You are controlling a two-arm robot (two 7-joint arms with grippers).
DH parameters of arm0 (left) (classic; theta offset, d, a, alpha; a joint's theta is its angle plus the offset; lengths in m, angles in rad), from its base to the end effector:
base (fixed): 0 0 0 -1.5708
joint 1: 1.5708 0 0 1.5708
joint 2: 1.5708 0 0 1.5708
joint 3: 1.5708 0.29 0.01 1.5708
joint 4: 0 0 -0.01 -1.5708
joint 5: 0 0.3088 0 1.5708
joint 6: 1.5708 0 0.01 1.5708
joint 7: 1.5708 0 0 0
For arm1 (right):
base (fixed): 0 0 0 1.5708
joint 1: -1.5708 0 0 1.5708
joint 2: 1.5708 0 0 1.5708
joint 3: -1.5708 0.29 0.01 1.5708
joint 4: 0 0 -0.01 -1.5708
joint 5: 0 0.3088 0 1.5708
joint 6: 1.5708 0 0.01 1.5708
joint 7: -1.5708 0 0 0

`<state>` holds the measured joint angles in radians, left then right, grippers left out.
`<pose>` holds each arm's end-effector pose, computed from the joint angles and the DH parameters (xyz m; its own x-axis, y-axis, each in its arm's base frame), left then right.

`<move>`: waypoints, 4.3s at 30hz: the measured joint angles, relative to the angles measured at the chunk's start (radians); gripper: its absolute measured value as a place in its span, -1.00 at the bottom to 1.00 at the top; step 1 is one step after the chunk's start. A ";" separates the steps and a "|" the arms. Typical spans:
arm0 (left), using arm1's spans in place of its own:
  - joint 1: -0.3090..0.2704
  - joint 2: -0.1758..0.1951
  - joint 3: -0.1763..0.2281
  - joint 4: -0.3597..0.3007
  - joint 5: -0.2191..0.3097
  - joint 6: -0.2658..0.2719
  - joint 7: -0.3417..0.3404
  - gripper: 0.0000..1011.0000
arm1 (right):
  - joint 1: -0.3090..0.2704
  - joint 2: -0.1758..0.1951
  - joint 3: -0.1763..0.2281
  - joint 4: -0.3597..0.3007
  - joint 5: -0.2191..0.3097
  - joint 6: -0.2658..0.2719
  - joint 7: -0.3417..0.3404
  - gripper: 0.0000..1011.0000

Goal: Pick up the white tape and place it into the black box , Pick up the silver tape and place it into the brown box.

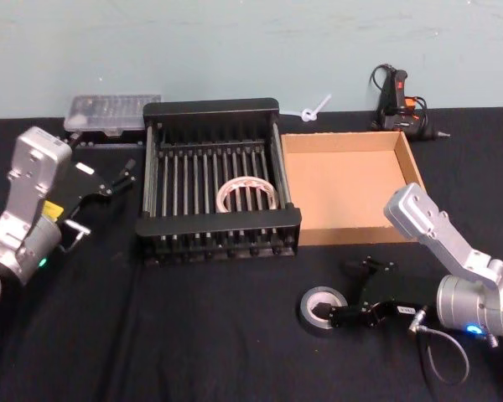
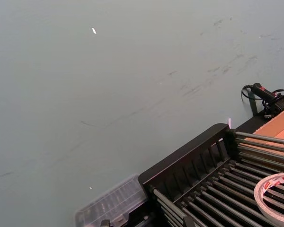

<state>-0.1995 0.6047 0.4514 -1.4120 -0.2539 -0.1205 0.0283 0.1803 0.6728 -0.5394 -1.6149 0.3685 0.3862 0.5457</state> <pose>0.3581 0.0827 -0.3023 0.2923 0.8803 0.3738 -0.9553 0.2873 0.0703 0.3361 -0.0476 -0.2764 0.8158 -0.5782 0.0080 0.4829 0.6736 -0.5595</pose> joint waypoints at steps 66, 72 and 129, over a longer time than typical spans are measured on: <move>0.000 0.000 0.000 0.000 0.000 0.000 0.000 0.98 | -0.008 -0.012 0.056 -0.007 0.047 -0.008 -0.036 -0.70; 0.000 0.000 0.000 0.000 0.000 0.000 0.000 0.98 | -0.004 -0.032 0.113 -0.011 0.073 -0.027 -0.090 -0.70; 0.000 0.000 0.000 0.000 0.000 0.000 0.000 0.98 | 0.200 -0.240 0.190 0.275 -0.034 0.001 -0.226 -0.69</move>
<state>-0.1995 0.6047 0.4514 -1.4120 -0.2539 -0.1205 0.0283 0.3802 0.4326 -0.3493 -1.3395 0.3346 0.3868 0.3200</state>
